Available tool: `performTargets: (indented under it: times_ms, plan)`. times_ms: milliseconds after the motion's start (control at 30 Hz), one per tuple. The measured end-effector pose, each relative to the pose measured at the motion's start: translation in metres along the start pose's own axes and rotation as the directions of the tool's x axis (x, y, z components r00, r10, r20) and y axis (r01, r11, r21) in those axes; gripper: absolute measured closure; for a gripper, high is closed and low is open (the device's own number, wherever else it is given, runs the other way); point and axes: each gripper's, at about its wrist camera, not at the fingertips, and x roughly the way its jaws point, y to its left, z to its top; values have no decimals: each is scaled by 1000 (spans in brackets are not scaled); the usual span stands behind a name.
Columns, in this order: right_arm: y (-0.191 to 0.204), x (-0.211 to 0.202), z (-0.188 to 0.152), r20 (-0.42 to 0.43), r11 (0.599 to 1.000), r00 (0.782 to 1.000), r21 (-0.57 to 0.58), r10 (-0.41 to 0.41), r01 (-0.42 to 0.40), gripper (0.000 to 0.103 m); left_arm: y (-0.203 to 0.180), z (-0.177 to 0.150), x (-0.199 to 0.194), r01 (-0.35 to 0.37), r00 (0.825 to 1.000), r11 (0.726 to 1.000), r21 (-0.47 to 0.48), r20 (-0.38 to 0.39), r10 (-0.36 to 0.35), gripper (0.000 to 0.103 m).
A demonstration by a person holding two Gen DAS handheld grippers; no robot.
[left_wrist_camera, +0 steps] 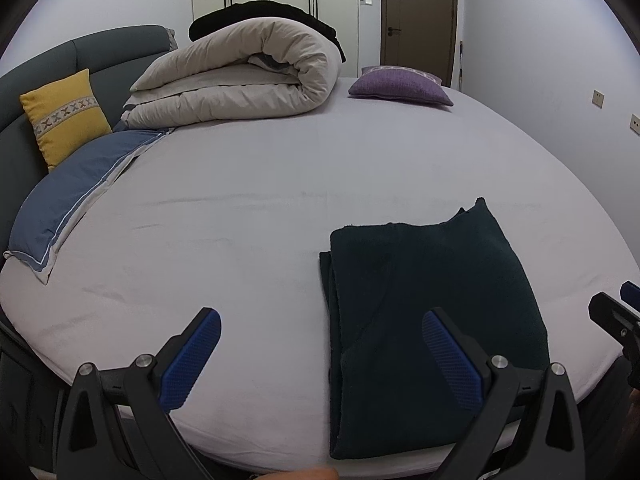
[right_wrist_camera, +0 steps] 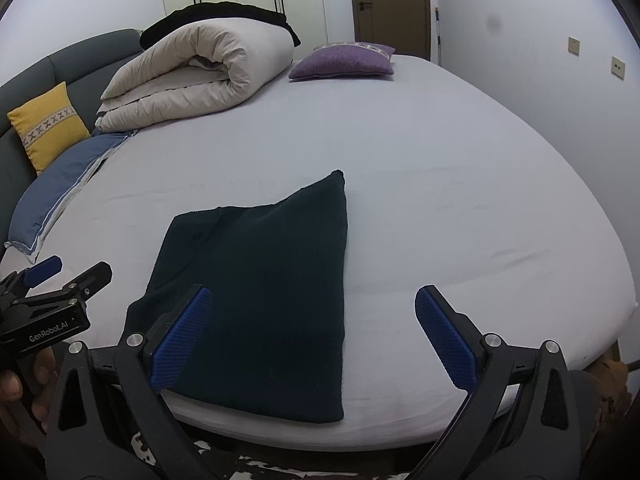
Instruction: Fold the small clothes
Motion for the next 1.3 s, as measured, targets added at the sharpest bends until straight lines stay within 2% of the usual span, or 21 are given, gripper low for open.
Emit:
performTargets:
  times_ms: [800,1300]
  plan:
    - [6,8,-3,-31,1000,999,12,-6,7,0,1,-3,8,-8,1000,1000,-2,-12,8,0]
    - [6,8,-5,-33,1000,999,23,-4,5,0,-6,-2,7,-23,1000,1000,14,13,23,0]
